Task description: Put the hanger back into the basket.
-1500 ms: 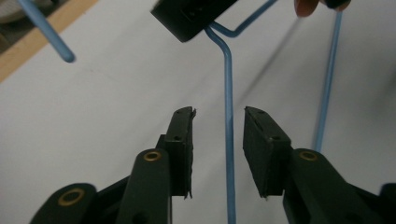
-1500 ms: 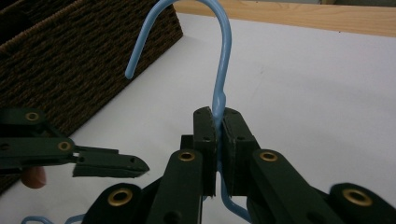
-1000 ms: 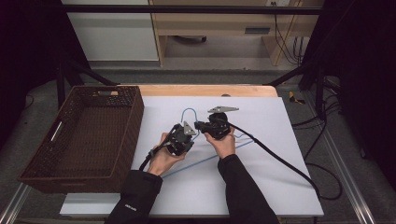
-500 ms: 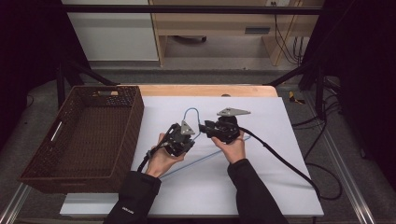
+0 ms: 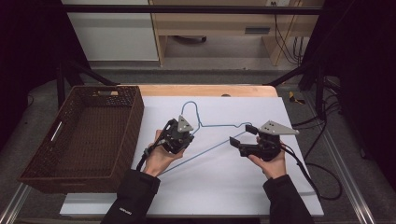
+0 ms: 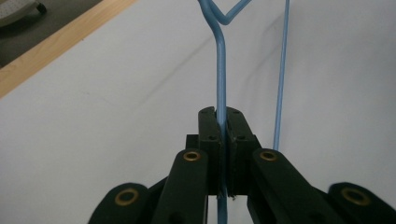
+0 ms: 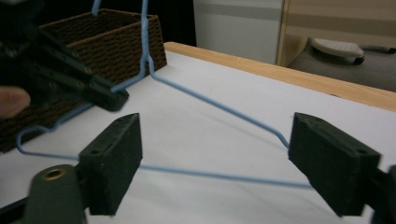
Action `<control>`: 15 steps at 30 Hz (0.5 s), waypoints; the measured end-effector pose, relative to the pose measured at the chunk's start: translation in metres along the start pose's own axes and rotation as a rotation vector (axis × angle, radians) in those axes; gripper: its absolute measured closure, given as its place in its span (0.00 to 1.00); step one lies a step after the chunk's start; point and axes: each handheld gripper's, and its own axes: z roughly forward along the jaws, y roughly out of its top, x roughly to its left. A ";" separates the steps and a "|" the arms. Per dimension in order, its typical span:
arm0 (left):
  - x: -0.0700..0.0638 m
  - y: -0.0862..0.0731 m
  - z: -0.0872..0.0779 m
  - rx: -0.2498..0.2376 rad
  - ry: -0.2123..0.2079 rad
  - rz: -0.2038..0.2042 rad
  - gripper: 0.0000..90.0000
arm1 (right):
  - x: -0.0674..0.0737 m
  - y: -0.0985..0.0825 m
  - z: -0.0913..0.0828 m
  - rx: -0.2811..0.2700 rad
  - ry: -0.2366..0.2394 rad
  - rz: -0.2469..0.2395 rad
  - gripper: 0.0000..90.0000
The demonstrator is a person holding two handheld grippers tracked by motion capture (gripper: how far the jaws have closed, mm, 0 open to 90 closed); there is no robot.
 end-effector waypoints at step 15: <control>0.003 0.020 -0.044 -0.048 0.013 0.023 0.97 | 0.000 -0.031 -0.042 0.031 -0.037 -0.038 0.03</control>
